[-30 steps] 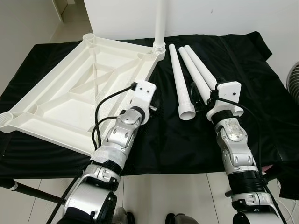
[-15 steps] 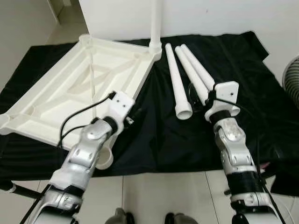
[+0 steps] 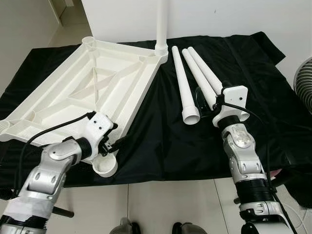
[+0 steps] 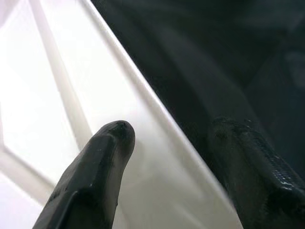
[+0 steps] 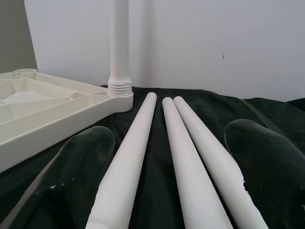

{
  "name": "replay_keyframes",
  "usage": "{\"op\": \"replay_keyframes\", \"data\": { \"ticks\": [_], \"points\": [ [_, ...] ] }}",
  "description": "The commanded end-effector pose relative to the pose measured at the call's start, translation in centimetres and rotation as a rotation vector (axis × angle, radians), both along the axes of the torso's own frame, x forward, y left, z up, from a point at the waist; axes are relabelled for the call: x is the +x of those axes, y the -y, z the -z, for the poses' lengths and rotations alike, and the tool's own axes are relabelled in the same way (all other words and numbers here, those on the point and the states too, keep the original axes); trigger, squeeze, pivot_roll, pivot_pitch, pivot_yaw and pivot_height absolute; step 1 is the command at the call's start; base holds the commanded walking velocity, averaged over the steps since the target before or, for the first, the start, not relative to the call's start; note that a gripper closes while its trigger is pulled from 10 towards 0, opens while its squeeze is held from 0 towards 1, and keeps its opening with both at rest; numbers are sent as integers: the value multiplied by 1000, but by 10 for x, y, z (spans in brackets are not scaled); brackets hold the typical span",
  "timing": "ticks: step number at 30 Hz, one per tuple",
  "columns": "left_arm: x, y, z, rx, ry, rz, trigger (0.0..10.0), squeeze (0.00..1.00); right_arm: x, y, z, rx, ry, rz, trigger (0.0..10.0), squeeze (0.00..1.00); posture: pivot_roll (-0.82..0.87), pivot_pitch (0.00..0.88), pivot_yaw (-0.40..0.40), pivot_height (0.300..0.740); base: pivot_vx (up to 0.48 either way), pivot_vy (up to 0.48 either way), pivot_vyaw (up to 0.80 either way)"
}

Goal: Building children table

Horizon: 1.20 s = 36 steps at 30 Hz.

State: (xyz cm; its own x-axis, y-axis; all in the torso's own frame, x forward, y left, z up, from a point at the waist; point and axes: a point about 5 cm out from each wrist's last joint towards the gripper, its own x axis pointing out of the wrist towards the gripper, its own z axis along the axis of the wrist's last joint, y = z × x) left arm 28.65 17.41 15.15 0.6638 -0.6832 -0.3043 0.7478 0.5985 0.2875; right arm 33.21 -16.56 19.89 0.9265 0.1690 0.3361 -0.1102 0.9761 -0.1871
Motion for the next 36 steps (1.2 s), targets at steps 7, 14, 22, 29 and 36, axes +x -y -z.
{"op": "replay_keyframes", "data": {
  "ticks": [7,14,22,29,36],
  "points": [
    [-6,-34,5,65,-59,-54,10000,0,-1,-2,1,-14,-6,-15,10000,0,-92,115,77,740,0,0,0],
    [-2,-62,2,86,-46,-167,10000,0,-1,-2,2,-14,-6,-16,10000,0,-96,111,80,740,0,0,0],
    [3,-57,-4,-18,-6,-220,10000,0,-2,-3,3,-15,-9,-21,10000,0,-95,110,77,740,0,0,0],
    [6,-50,-3,-52,-8,-219,10000,0,-1,-4,2,-15,-9,-22,10000,0,-99,102,78,740,0,0,0],
    [21,-46,-2,-93,10,-337,10000,0,-1,-3,2,-14,-6,-19,10000,0,-101,99,82,740,0,0,0]
  ]
}}
